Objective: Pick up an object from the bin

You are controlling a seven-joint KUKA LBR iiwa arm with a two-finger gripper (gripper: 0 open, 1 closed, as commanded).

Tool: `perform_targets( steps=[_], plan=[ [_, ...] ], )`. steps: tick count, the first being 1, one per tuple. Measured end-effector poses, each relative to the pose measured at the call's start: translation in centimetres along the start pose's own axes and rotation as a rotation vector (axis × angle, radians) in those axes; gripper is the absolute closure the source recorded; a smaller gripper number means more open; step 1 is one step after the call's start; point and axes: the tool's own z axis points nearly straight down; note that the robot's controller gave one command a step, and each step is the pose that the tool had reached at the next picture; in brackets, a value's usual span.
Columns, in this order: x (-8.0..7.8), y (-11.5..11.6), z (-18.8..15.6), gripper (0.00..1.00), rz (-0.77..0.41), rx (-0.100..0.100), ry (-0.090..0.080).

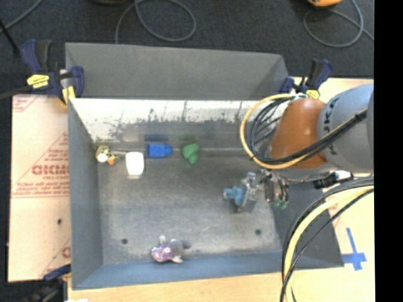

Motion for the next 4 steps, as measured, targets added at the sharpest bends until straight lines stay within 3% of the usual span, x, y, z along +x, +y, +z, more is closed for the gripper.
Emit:
perform_targets(
  steps=[1, 2, 3, 4],
  plan=[
    [0.0, 0.0, 0.0, 1.0, -0.001, 0.0, 0.0],
    [-0.1, -0.3, -10.7, 1.0, -0.073, 0.002, -0.004],
    [-0.1, -0.3, -10.7, 1.0, -0.073, 0.002, -0.004],
    [0.3, -0.2, -14.2, 1.0, -0.061, 0.001, 0.004]
  ],
)
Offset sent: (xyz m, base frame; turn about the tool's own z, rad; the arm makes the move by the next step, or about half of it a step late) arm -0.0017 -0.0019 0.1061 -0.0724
